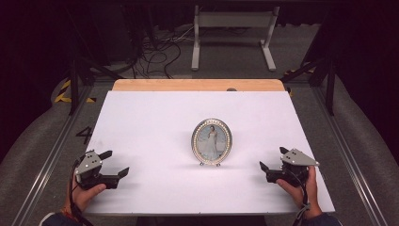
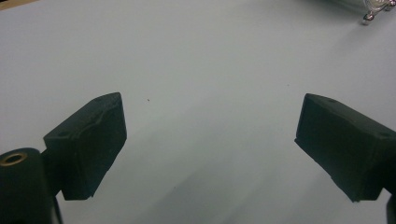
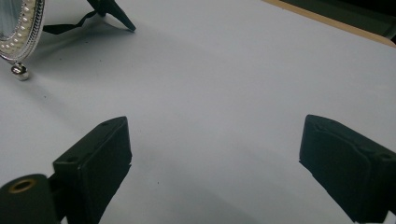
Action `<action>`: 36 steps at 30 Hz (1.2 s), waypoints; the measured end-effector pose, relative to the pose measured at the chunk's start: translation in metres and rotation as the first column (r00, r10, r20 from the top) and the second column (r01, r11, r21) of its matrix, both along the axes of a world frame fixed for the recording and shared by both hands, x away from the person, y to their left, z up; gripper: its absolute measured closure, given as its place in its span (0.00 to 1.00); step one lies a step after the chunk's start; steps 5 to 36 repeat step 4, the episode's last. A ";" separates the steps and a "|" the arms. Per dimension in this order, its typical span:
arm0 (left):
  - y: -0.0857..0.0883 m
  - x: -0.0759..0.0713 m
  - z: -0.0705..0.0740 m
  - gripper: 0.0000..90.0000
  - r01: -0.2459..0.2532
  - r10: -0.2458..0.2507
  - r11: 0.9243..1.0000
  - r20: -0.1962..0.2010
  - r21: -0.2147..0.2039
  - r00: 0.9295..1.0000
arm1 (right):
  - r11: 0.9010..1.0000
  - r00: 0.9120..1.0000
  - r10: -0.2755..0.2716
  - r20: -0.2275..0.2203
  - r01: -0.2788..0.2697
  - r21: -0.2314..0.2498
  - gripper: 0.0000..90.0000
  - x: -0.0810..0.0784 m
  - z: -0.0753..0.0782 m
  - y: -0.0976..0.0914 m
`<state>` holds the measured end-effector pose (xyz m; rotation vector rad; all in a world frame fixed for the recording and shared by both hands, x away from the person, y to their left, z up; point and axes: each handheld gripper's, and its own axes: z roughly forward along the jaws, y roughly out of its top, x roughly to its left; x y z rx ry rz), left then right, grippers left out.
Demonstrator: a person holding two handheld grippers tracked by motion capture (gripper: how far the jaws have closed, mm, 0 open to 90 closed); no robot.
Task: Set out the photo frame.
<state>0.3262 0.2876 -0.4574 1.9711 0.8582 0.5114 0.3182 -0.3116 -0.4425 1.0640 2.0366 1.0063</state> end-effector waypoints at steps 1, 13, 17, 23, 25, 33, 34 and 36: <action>0.000 0.001 0.000 0.11 0.002 -0.002 1.000 0.002 0.002 1.000 | 1.000 1.000 0.000 0.000 0.000 0.000 0.10 0.000 0.000 0.000; 0.000 0.002 0.000 0.12 -0.005 0.005 1.000 0.001 0.003 1.000 | 1.000 1.000 -0.002 0.023 0.003 -0.002 0.10 -0.002 0.004 -0.005; 0.000 0.002 0.000 0.12 -0.005 0.005 1.000 0.001 0.003 1.000 | 1.000 1.000 -0.002 0.023 0.003 -0.002 0.10 -0.002 0.004 -0.005; 0.000 0.002 0.000 0.12 -0.005 0.005 1.000 0.001 0.003 1.000 | 1.000 1.000 -0.002 0.023 0.003 -0.002 0.10 -0.002 0.004 -0.005; 0.000 0.002 0.000 0.12 -0.005 0.005 1.000 0.001 0.003 1.000 | 1.000 1.000 -0.002 0.023 0.003 -0.002 0.10 -0.002 0.004 -0.005; 0.000 0.002 0.000 0.12 -0.005 0.005 1.000 0.001 0.003 1.000 | 1.000 1.000 -0.002 0.023 0.003 -0.002 0.10 -0.002 0.004 -0.005; 0.000 0.002 0.000 0.12 -0.005 0.005 1.000 0.001 0.003 1.000 | 1.000 1.000 -0.002 0.023 0.003 -0.002 0.10 -0.002 0.004 -0.005; 0.000 0.002 0.000 0.12 -0.005 0.005 1.000 0.001 0.003 1.000 | 1.000 1.000 -0.002 0.023 0.003 -0.002 0.10 -0.002 0.004 -0.005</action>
